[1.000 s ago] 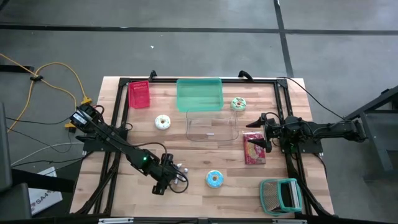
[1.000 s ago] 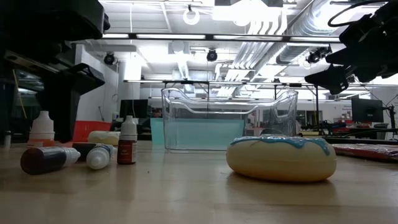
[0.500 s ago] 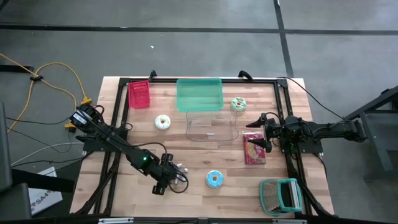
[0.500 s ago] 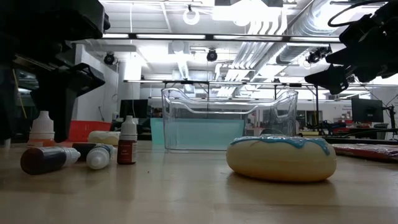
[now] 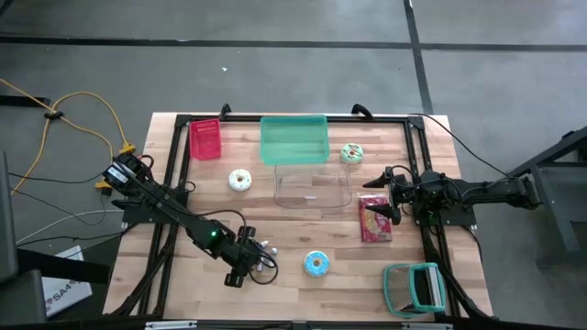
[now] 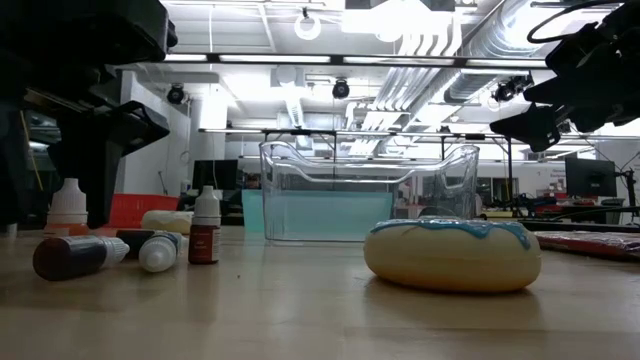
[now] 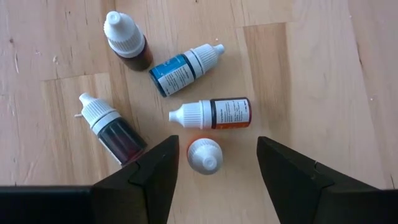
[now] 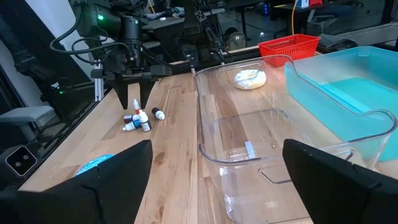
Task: Pick & Place Food Item
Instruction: Put the orange food coloring bottle into the red bin
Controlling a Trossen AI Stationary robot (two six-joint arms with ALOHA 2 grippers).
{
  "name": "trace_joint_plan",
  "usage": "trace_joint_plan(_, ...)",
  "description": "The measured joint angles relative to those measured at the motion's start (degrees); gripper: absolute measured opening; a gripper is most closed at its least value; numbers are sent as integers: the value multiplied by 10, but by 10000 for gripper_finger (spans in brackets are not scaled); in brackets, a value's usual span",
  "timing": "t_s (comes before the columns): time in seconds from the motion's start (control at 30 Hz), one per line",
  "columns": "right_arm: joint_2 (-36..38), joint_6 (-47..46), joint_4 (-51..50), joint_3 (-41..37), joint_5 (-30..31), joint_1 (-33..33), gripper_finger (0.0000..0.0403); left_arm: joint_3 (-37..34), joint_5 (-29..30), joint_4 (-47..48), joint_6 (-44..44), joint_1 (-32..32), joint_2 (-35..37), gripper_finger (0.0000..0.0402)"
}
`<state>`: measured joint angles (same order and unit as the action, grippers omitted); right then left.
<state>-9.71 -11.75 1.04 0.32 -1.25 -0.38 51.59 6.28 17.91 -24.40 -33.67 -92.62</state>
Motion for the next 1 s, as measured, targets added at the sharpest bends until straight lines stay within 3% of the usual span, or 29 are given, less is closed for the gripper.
trace_joint_plan(0.43,0,0,0,0,0,0,350,0,0,0,0,0,0,201)
trace_joint_plan(1.0,0,0,0,0,0,0,350,0,-2,0,4,6,0,80)
